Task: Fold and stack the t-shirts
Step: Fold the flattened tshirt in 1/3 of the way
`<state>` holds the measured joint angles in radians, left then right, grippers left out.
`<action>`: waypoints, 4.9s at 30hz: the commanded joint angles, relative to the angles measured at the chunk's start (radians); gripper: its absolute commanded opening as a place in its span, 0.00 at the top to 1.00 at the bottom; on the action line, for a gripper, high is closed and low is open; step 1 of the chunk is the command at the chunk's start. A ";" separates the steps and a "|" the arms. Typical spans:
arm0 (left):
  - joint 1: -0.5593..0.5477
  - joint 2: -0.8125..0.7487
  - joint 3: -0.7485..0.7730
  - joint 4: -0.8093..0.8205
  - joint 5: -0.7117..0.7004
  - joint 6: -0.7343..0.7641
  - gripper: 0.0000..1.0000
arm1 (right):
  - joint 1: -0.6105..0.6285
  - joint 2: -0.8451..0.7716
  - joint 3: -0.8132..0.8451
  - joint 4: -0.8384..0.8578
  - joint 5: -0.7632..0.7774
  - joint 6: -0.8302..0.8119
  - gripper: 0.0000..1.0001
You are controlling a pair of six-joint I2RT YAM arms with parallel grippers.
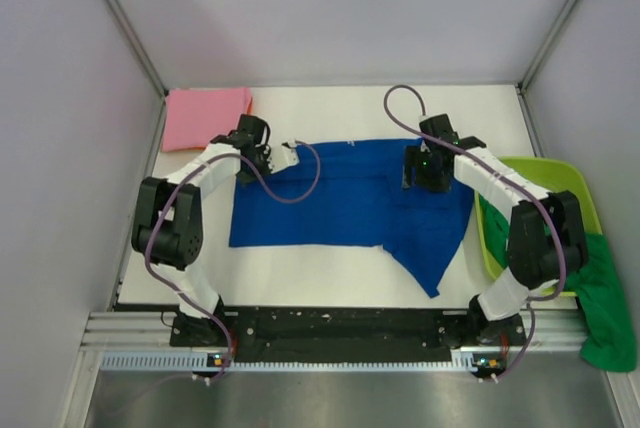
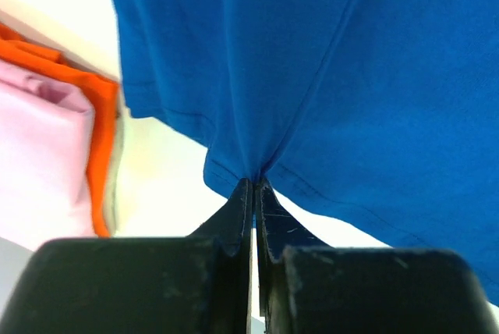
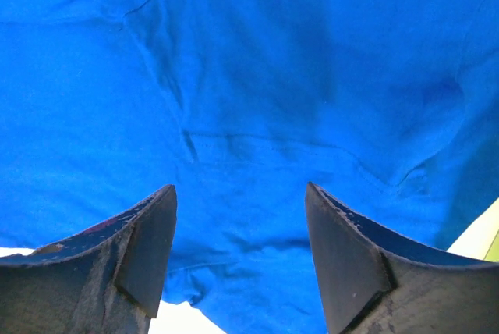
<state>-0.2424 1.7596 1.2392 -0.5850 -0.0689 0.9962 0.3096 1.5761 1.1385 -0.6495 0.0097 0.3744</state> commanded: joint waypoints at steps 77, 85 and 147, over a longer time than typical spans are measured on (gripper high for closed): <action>0.081 0.528 0.516 0.010 -0.250 -0.367 0.77 | -0.296 0.671 0.629 -0.053 0.242 0.155 1.00; 0.081 0.543 0.534 0.011 -0.244 -0.384 0.76 | -0.345 0.670 0.667 -0.076 0.263 0.109 1.00; -0.018 -0.337 -0.137 -0.342 0.311 0.082 0.47 | 0.175 -0.474 -0.164 -0.077 -0.081 -0.653 0.12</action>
<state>-0.2726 1.5391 1.2770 -0.7872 0.1673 0.8707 0.4030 1.2900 1.1679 -0.6388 -0.0544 0.0162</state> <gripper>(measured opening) 0.509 0.780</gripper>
